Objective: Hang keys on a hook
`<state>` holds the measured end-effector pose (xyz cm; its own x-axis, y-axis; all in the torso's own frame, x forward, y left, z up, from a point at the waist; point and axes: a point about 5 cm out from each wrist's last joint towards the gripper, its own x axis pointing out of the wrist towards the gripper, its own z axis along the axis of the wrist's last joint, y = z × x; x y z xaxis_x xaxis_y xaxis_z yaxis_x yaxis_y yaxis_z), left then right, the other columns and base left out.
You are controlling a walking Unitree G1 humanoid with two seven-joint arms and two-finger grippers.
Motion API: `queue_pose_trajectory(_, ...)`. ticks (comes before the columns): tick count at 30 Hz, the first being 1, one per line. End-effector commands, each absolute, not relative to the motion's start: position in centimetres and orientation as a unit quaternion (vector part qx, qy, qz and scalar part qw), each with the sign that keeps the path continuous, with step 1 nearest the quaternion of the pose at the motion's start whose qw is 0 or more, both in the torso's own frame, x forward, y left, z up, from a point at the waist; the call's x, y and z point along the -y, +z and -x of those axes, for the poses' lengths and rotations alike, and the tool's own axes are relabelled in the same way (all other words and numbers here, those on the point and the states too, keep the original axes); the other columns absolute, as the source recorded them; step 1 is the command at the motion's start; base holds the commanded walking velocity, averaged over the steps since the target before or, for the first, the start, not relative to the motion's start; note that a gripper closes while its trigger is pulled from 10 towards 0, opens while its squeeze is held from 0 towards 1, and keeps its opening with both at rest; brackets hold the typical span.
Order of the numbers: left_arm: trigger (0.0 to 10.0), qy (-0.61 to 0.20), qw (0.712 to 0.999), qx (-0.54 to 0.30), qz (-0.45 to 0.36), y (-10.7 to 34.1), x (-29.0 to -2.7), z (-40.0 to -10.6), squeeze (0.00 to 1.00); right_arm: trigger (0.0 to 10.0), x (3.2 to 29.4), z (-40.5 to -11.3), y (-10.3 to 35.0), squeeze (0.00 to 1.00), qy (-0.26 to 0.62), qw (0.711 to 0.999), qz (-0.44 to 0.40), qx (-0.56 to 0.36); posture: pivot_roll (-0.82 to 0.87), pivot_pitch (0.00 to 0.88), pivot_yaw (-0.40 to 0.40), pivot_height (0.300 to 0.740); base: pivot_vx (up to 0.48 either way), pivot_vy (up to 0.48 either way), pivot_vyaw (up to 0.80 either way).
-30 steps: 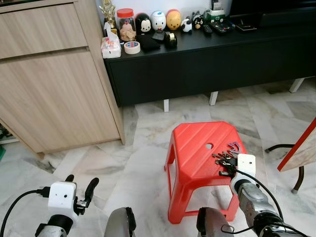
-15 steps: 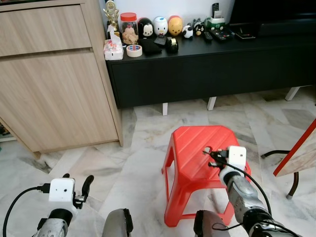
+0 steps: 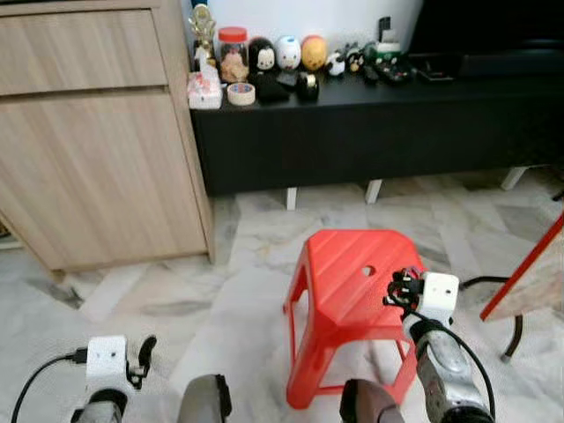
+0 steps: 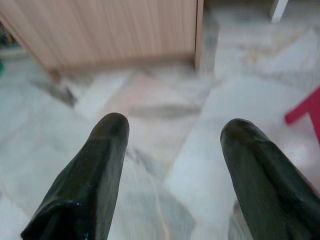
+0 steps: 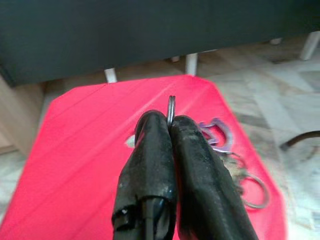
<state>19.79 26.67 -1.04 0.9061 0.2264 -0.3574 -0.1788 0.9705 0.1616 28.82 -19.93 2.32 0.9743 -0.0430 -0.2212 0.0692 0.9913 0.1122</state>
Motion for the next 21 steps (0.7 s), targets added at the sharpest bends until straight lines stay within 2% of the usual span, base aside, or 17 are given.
queue_pose_trajectory(1,10.0,0.101,0.971,-0.208,-0.064,-2.0,-26.4,-19.4,0.0,10.0,20.6,-28.7,2.5,0.0,-0.037,0.992,-0.052,-0.106,0.09,0.0,-0.082,0.61,0.0,0.0,0.0)
queue_pose_trajectory(4,10.0,0.092,0.959,-0.259,-0.066,-3.9,-26.1,-18.4,0.0,10.0,21.1,-28.6,2.4,0.0,-0.041,0.992,-0.039,-0.111,0.09,0.0,-0.083,0.63,0.0,0.0,0.0)
queue_pose_trajectory(12,10.0,0.066,0.937,-0.333,-0.084,-6.2,-25.3,-16.4,0.0,10.0,21.3,-28.4,2.3,0.0,-0.061,0.991,-0.058,-0.105,0.09,0.0,-0.064,0.68,0.0,0.0,0.0)
queue_pose_trajectory(21,10.0,0.072,0.931,-0.347,-0.084,-6.6,-25.5,-16.2,0.0,10.0,20.5,-28.2,1.9,0.0,-0.063,0.989,-0.074,-0.108,0.09,0.0,-0.044,0.735,0.0,0.0,0.0)
